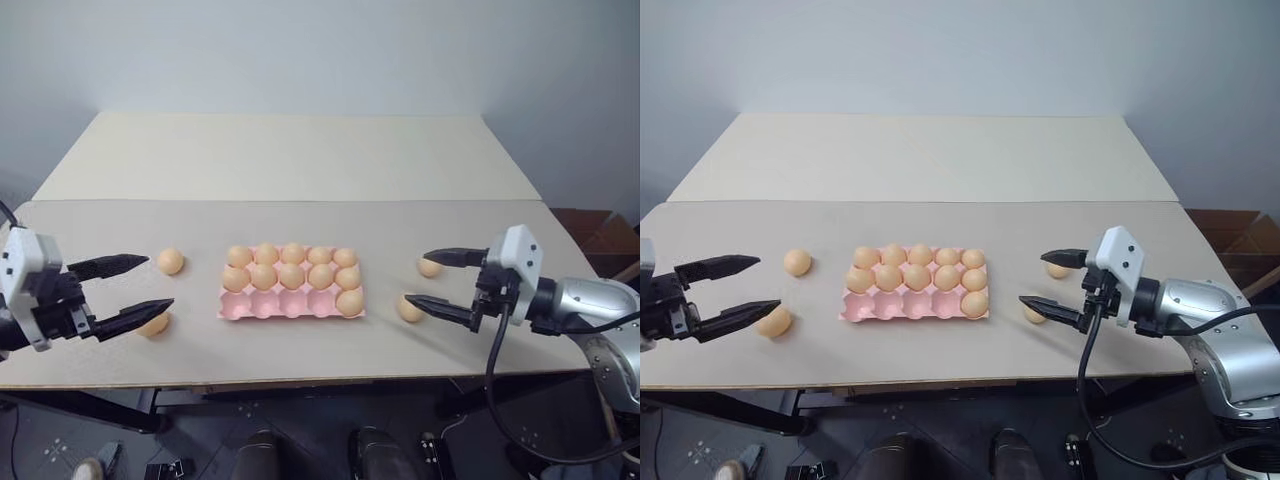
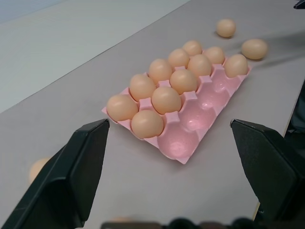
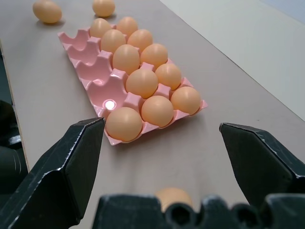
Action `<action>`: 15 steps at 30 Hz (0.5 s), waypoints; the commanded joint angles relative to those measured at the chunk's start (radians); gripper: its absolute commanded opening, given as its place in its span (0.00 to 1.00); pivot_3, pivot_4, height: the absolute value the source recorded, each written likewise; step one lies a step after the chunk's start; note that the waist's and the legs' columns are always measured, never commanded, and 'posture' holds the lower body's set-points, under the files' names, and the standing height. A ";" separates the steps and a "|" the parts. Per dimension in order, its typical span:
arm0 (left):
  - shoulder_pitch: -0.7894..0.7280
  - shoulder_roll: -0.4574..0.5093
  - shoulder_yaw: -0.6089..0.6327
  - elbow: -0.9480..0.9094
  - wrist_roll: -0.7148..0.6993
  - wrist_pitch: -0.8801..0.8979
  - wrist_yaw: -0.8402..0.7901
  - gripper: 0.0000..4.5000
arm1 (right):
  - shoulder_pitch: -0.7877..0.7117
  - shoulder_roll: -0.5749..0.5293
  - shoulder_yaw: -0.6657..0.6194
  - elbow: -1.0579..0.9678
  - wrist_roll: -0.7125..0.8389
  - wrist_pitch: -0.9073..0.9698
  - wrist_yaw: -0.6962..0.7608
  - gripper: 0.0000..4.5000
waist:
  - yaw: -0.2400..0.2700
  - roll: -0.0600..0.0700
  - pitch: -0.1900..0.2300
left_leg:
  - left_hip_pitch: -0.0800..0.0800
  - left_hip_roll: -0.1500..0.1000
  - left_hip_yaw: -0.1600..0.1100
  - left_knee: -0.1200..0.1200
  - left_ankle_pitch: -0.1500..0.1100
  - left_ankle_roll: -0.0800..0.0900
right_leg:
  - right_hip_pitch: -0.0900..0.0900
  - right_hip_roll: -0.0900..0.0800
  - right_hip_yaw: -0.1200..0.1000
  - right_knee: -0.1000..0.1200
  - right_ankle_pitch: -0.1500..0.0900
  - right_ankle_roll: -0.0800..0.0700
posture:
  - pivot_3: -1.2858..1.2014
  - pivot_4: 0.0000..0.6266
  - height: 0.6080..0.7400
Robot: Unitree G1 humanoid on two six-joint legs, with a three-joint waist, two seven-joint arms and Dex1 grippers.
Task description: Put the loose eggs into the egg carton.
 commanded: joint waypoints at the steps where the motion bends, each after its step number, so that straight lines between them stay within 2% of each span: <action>1: -0.031 0.019 0.018 0.015 0.001 -0.016 -0.004 0.98 | 0.001 -0.003 -0.029 -0.040 -0.004 -0.023 -0.010 1.00 | 0.000 0.000 0.000 | 0.000 0.000 0.000 0.000 0.000 0.000 | 0.000 0.000 0.000 0.000 0.000 0.000 | 0.52 0.24 1.00; 11: -0.099 0.021 -0.056 0.031 0.003 -0.032 -0.022 0.98 | 0.024 -0.020 -0.048 -0.055 -0.064 0.012 -0.087 1.00 | 0.001 0.000 0.000 | 0.000 0.000 0.000 0.000 0.000 0.000 | 0.000 0.000 0.000 0.000 0.000 0.000 | 0.52 0.24 1.00; 15: -0.108 0.020 -0.078 0.028 0.002 -0.038 -0.052 0.98 | 0.062 -0.053 -0.100 -0.121 -0.025 0.077 -0.094 1.00 | 0.001 0.000 0.000 | -0.001 0.000 0.000 0.000 0.000 0.000 | 0.000 0.000 0.000 0.000 0.001 0.001 | 0.52 0.24 1.00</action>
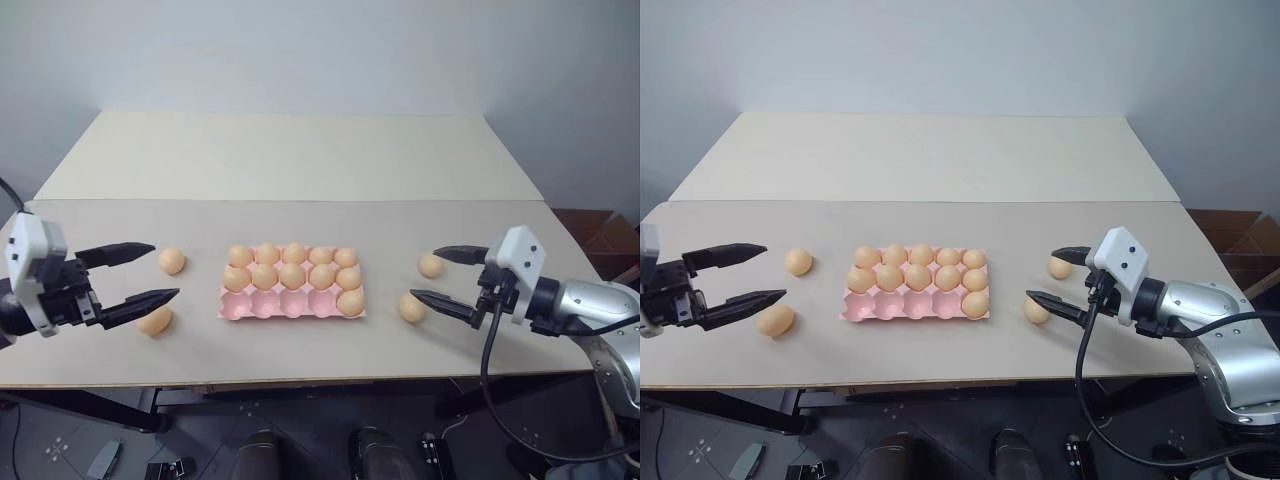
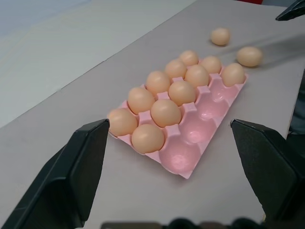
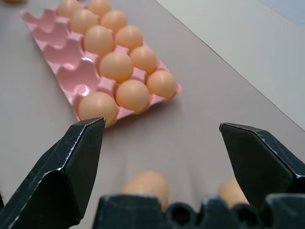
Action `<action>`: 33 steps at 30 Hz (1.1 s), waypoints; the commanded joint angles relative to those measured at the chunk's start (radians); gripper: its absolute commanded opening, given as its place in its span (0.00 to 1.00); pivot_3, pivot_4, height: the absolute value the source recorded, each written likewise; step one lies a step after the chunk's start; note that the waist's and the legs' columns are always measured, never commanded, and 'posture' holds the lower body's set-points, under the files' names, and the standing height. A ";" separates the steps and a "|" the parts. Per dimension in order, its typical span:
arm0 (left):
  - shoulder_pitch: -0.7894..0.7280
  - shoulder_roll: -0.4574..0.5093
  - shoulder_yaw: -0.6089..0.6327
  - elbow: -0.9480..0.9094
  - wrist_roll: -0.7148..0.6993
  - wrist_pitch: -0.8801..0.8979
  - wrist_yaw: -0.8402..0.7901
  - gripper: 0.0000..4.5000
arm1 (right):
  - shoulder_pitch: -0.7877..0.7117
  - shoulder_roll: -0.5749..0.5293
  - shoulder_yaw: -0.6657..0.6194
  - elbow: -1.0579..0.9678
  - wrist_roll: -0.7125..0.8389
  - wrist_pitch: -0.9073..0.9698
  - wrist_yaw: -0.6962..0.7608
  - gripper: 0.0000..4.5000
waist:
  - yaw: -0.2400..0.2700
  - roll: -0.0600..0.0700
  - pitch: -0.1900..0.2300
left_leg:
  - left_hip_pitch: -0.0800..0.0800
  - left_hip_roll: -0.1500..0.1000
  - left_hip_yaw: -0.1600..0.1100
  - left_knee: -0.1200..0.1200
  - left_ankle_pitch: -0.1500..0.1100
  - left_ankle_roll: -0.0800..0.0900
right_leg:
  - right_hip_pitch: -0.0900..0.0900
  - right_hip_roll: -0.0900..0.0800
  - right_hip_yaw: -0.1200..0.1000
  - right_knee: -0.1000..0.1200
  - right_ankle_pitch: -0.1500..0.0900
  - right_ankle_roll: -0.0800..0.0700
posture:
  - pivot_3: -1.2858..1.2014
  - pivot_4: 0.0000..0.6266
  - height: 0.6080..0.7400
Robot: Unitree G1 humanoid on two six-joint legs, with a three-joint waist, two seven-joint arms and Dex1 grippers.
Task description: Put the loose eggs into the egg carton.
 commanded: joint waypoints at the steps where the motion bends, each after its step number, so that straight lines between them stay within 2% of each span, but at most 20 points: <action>1: -0.006 0.018 0.001 -0.017 -0.002 -0.025 -0.032 0.98 | 0.022 -0.047 -0.088 -0.090 0.046 0.060 -0.005 1.00 | 0.000 0.000 0.000 | 0.000 0.000 0.000 0.000 0.000 0.000 | 0.000 0.000 0.000 0.000 0.000 0.000 | 0.52 0.24 1.00; 5: 0.012 0.004 0.001 -0.025 -0.010 -0.027 -0.045 0.98 | 0.035 -0.088 -0.093 -0.115 0.050 0.156 -0.040 1.00 | -0.004 0.000 0.000 | 0.001 0.000 0.000 0.000 0.000 0.000 | 0.000 0.000 0.000 0.000 -0.001 -0.001 | 0.52 0.24 1.00; 9: 0.010 -0.003 -0.022 -0.039 -0.019 -0.015 -0.043 0.98 | -0.016 -0.072 -0.010 -0.132 0.053 0.336 -0.153 1.00 | -0.005 0.000 0.000 | 0.001 0.001 0.000 0.000 0.000 0.000 | 0.000 0.000 0.000 0.000 -0.002 -0.002 | 0.52 0.24 1.00; 16: -0.031 0.005 -0.058 -0.021 -0.017 -0.015 -0.039 0.98 | -0.132 0.057 0.185 -0.072 -0.043 0.495 -0.345 1.00 | -0.008 0.000 0.000 | -0.001 0.000 0.000 0.000 0.000 0.000 | -0.002 0.000 0.001 0.000 -0.001 -0.002 | 0.52 0.24 1.00; 23: -0.019 -0.002 -0.046 -0.038 -0.020 -0.010 -0.036 0.98 | -0.180 0.122 0.307 -0.009 -0.138 0.557 -0.434 1.00 | -0.010 0.000 0.000 | -0.002 0.000 0.000 0.000 0.000 0.000 | -0.002 0.000 0.000 0.000 0.001 0.000 | 0.52 0.24 1.00; 26: -0.008 -0.001 -0.036 -0.038 -0.019 -0.011 -0.039 1.00 | -0.188 0.143 0.316 0.003 -0.136 0.564 -0.424 0.86 | -0.012 0.000 0.000 | -0.002 0.000 0.000 0.000 0.000 0.000 | -0.002 0.000 0.000 0.000 0.001 0.000 | 0.52 0.24 1.00; 32: -0.003 0.001 -0.035 -0.046 -0.022 -0.009 -0.032 1.00 | -0.202 0.148 0.286 -0.037 -0.132 0.569 -0.422 0.40 | -0.014 0.000 0.000 | -0.002 0.000 -0.001 0.000 0.000 0.000 | -0.002 0.000 0.000 0.000 0.001 0.001 | 0.52 0.24 1.00; 33: -0.004 0.001 -0.036 -0.045 -0.022 -0.009 -0.030 1.00 | -0.213 0.149 0.268 -0.056 -0.119 0.573 -0.416 0.40 | -0.014 0.000 0.000 | -0.002 0.000 -0.001 0.000 0.000 0.000 | -0.002 0.000 0.000 0.000 0.001 0.001 | 0.52 0.24 1.00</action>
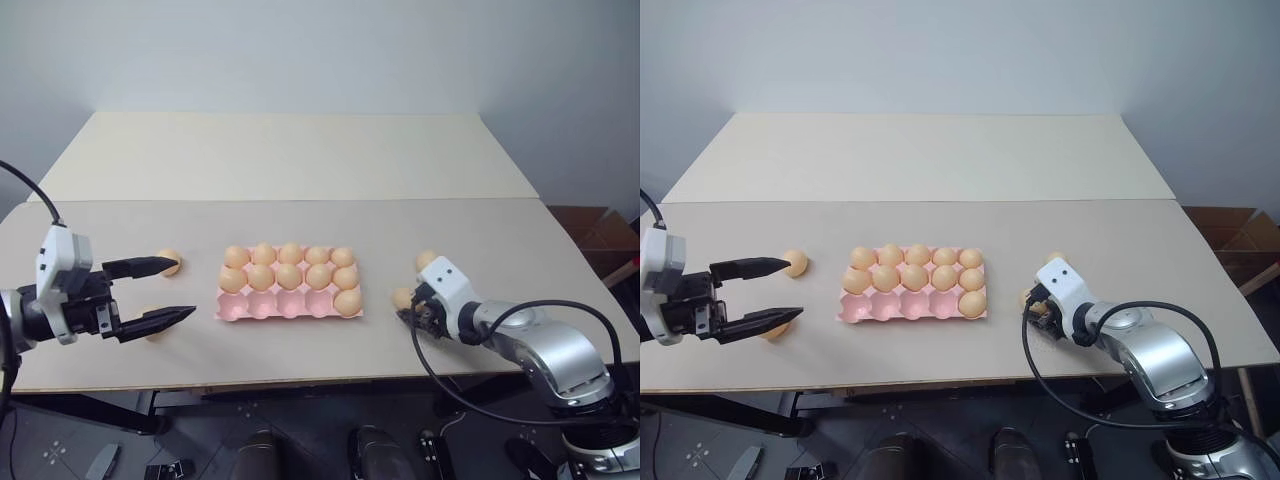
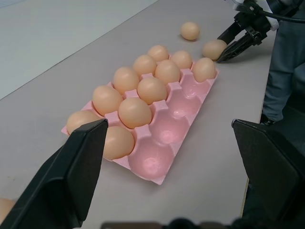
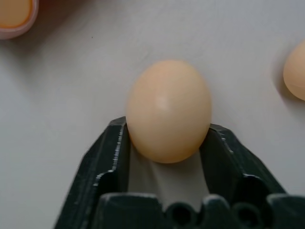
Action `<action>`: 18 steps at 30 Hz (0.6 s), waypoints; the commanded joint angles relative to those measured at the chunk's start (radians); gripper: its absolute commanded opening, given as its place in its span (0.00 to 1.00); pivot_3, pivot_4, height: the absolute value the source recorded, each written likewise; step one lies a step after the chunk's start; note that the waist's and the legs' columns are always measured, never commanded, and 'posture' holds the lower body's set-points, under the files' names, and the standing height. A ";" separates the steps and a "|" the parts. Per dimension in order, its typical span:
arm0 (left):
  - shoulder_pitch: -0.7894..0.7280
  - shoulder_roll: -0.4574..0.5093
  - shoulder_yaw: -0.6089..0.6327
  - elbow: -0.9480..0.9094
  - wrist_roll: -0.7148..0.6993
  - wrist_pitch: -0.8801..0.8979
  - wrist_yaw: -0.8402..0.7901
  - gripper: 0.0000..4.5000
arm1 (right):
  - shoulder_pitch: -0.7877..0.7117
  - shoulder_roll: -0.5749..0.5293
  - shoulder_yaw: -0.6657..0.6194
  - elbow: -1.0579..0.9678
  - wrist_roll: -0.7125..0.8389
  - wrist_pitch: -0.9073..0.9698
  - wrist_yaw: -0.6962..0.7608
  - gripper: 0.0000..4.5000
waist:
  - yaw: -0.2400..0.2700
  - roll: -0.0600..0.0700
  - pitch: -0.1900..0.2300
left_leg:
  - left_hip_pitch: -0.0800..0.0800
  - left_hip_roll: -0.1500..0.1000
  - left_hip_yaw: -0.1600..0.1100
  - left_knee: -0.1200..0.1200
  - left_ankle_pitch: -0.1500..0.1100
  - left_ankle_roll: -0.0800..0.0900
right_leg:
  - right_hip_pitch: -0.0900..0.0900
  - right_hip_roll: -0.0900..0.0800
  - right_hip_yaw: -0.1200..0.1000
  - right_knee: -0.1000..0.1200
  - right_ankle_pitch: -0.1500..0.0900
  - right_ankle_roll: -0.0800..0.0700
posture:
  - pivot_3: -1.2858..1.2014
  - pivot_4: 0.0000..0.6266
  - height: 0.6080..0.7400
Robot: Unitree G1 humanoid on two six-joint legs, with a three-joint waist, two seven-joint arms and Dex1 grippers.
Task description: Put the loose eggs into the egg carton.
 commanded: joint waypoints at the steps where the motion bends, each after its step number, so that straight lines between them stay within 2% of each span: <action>1: -0.008 0.007 0.027 -0.025 -0.017 0.001 0.008 1.00 | -0.051 -0.002 -0.077 -0.087 0.023 0.008 0.013 0.40 | -0.001 0.000 0.000 | 0.000 0.000 0.000 0.000 0.000 0.000 | 0.000 0.000 0.000 0.000 0.000 0.000 | 0.52 0.24 1.00; 5: -0.006 0.003 0.022 -0.019 -0.010 -0.009 0.006 1.00 | -0.105 0.003 -0.080 -0.155 0.058 0.014 0.039 0.40 | -0.006 0.000 0.000 | 0.000 0.001 0.000 0.000 0.000 0.000 | 0.000 0.000 0.000 0.000 0.000 0.000 | 0.52 0.24 1.00; 9: -0.012 0.001 0.017 -0.012 -0.008 -0.012 0.008 1.00 | -0.187 0.040 -0.029 -0.180 0.083 -0.002 0.070 0.40 | -0.010 0.000 0.000 | 0.000 0.001 -0.001 0.000 0.000 0.000 | 0.000 0.001 0.000 0.000 0.000 0.000 | 0.52 0.24 1.00; 13: -0.005 -0.003 0.017 -0.011 -0.005 -0.022 0.001 1.00 | -0.276 0.120 0.128 -0.125 0.027 -0.062 0.081 0.40 | -0.013 0.000 0.000 | 0.000 0.001 0.000 0.000 0.000 0.000 | 0.000 0.001 0.000 0.001 0.000 0.000 | 0.52 0.24 1.00; 18: -0.004 -0.005 0.017 -0.014 -0.008 -0.022 -0.001 1.00 | -0.311 0.207 0.241 -0.077 -0.023 -0.089 0.071 0.40 | -0.008 0.000 0.000 | -0.002 0.000 -0.001 0.000 0.000 0.000 | -0.002 0.000 -0.001 0.001 0.000 0.000 | 0.52 0.24 1.00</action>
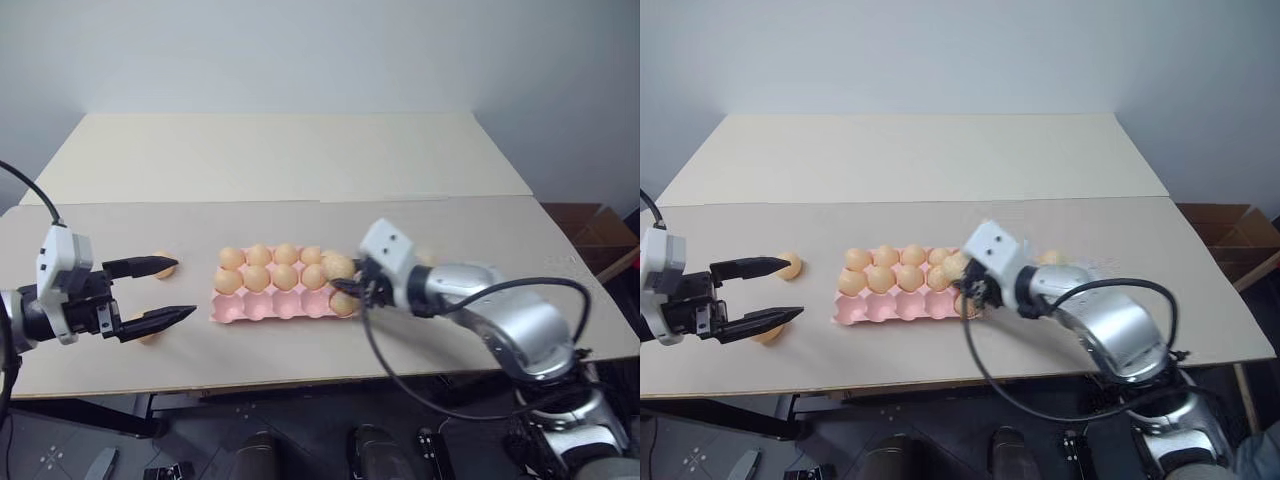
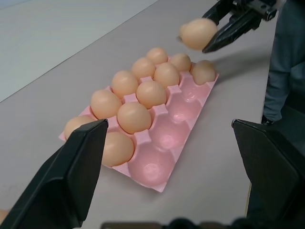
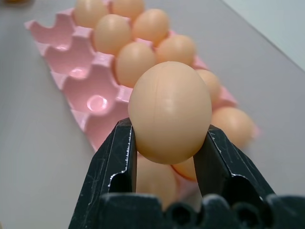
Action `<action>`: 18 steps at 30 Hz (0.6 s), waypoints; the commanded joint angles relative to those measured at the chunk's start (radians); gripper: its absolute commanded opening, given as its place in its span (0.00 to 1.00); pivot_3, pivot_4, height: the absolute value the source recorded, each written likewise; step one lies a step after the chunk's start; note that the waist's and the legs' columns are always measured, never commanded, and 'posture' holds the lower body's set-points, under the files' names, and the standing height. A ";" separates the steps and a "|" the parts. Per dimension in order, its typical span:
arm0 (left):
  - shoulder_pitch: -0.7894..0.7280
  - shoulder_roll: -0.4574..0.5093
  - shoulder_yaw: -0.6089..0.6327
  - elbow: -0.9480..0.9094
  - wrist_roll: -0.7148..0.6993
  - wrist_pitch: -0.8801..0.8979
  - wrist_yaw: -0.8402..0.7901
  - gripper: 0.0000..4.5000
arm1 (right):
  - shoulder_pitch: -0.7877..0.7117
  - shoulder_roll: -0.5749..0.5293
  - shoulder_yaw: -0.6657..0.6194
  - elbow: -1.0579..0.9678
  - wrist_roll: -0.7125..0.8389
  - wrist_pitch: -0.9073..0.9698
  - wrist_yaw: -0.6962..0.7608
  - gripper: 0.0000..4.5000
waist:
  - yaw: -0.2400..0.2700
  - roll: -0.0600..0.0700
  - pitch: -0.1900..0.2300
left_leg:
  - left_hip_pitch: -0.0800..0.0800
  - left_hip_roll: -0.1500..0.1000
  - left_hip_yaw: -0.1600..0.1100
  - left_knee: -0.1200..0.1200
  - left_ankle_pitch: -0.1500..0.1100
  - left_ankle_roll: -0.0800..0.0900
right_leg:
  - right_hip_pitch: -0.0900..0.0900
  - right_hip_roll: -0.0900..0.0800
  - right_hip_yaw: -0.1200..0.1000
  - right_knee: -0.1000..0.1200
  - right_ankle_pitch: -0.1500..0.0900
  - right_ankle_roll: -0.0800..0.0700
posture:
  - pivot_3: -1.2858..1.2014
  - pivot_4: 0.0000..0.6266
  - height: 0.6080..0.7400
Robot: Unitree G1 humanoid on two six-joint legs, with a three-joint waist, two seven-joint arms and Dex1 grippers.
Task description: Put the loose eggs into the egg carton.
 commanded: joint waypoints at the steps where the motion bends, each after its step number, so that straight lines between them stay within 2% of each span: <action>1: -0.004 0.000 0.019 -0.013 -0.007 -0.020 -0.006 1.00 | -0.022 0.025 0.052 -0.009 -0.039 -0.038 -0.003 0.40 | 0.003 0.000 0.000 | 0.000 0.000 0.000 0.000 0.000 0.000 | 0.000 0.000 0.000 0.000 0.000 0.000 | 0.52 0.24 1.00; 6: -0.007 -0.003 0.015 -0.010 -0.004 -0.024 -0.007 1.00 | -0.027 0.039 0.113 0.005 -0.091 -0.043 -0.008 0.40 | 0.001 0.000 0.000 | 0.000 0.000 0.000 0.000 0.000 0.000 | 0.000 0.000 0.000 0.000 0.000 0.000 | 0.52 0.24 1.00; 9: -0.008 -0.004 0.015 -0.009 -0.004 -0.024 -0.007 1.00 | -0.033 0.059 0.096 0.003 -0.100 -0.033 -0.013 0.55 | 0.001 0.000 0.000 | 0.000 0.000 0.000 0.000 0.000 0.000 | 0.000 0.000 0.000 0.001 0.000 0.000 | 0.52 0.24 1.00; 15: -0.023 -0.003 0.004 0.001 0.000 -0.030 -0.010 1.00 | -0.040 0.040 -0.025 -0.060 -0.054 0.006 0.016 0.99 | 0.000 0.000 0.000 | 0.000 0.000 0.000 0.000 0.000 0.000 | -0.001 0.000 0.000 0.001 0.000 0.000 | 0.52 0.24 1.00; 18: -0.028 -0.003 0.000 0.009 0.003 -0.035 -0.012 1.00 | -0.011 -0.021 -0.154 -0.122 0.004 -0.001 0.067 0.99 | 0.005 0.000 0.000 | -0.001 0.000 0.000 0.000 0.000 0.000 | -0.001 0.000 0.000 0.001 0.000 0.000 | 0.52 0.24 1.00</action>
